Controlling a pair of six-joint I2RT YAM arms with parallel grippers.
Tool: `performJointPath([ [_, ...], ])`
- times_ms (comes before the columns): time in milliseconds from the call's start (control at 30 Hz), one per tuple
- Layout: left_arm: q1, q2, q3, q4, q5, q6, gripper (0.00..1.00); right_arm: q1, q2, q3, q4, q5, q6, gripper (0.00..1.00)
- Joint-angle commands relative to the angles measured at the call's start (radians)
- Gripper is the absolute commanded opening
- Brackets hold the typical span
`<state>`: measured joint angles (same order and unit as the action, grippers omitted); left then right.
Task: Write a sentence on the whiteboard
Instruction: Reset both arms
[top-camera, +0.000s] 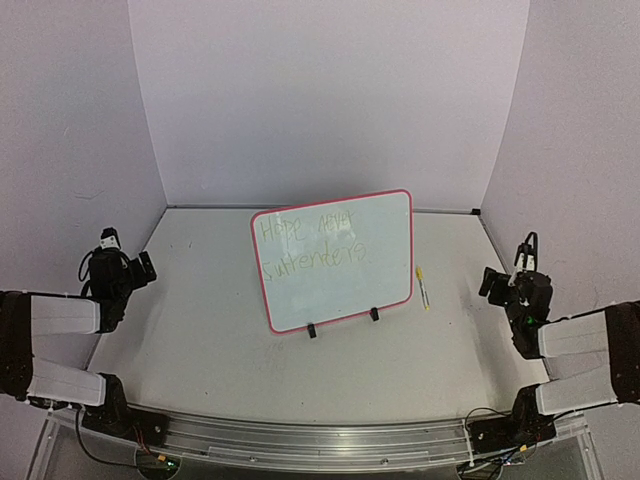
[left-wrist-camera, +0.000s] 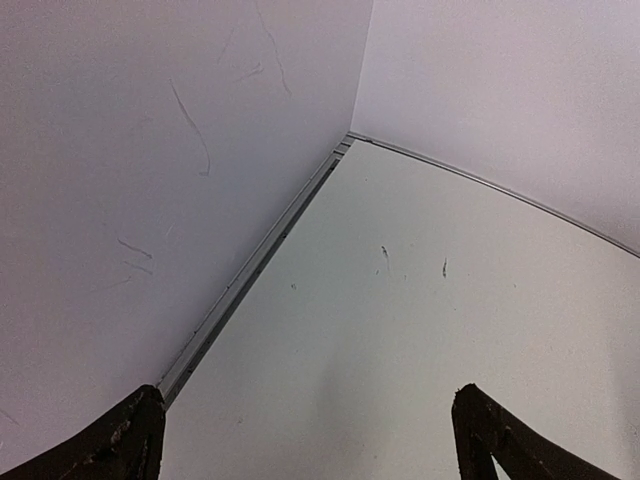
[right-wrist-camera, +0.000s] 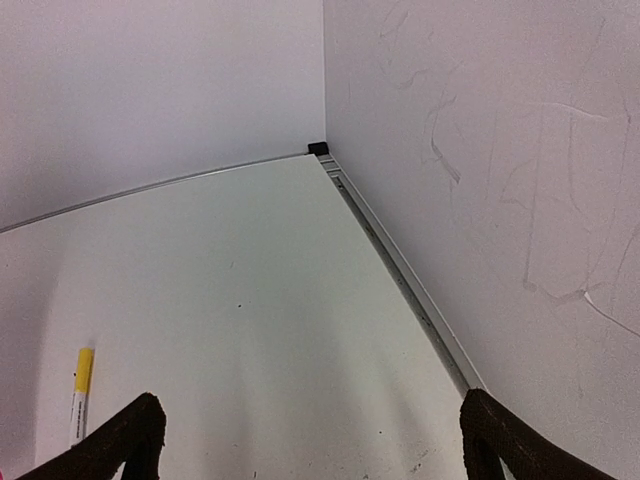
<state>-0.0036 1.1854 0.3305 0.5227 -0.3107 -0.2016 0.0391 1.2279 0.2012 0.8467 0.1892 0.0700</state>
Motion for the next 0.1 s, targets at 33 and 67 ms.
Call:
performJointPath([
  [33,0.001,0.001,-0.003,0.063,0.001,-0.004,0.99,0.002,0.001,0.016,0.063,0.024,-0.012,0.98],
  [67,0.001,0.002,0.002,0.057,-0.002,-0.01,0.99,0.002,0.0,0.015,0.063,0.025,-0.01,0.98],
])
